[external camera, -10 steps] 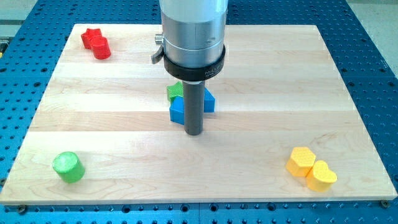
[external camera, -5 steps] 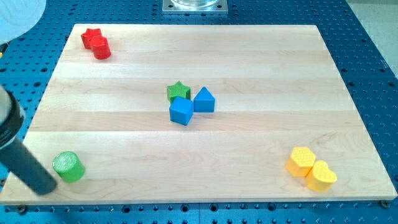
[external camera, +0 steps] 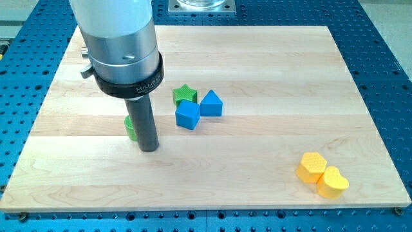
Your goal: Push the green circle left to the green star
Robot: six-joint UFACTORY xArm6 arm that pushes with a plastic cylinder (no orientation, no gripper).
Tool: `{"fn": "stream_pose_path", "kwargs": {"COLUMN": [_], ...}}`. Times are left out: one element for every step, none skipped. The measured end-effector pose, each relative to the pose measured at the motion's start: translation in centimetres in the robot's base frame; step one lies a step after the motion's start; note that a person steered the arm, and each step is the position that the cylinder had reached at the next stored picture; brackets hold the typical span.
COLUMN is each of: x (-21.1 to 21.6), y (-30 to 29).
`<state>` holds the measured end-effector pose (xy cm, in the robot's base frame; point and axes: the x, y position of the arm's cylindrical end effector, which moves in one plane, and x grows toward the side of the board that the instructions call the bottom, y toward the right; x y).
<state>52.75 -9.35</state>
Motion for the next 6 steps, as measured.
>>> {"fn": "stream_pose_path", "kwargs": {"x": [0.5, -2.8, -3.6, -3.8, -4.6, -4.6], "y": [-3.5, -2.7, -2.3, -5.7, 0.9, 0.2]}}
